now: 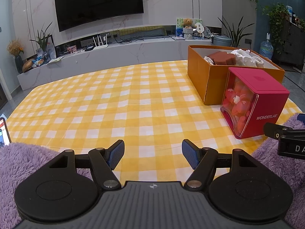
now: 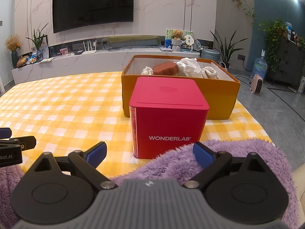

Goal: Organize soft objects

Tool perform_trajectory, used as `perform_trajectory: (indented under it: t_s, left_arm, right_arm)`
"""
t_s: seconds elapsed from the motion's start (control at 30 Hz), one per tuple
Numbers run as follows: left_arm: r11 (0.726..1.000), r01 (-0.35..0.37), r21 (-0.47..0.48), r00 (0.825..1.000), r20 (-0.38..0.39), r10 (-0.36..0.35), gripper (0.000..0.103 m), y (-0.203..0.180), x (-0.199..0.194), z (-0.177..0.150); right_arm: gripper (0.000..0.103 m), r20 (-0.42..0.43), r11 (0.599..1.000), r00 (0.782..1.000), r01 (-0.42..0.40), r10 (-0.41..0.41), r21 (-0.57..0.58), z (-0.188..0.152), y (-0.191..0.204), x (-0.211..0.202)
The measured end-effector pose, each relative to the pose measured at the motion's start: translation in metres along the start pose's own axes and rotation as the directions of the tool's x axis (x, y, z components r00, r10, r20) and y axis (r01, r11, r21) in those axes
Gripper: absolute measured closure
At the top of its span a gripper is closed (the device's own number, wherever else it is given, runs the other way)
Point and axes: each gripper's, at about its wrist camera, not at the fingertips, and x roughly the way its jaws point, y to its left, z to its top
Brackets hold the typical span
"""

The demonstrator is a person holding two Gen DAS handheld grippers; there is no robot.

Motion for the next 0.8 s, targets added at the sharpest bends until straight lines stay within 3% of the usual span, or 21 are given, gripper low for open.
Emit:
perform_trajectory:
  t_s: [0.8]
  left_arm:
    - [1.000, 0.015, 0.005, 0.999, 0.031, -0.015, 0.022, 0.011, 0.000, 0.012]
  right_arm:
    - [0.008, -0.003, 1.000, 1.000, 0.002, -0.002, -0.003, 0.000, 0.000, -0.001]
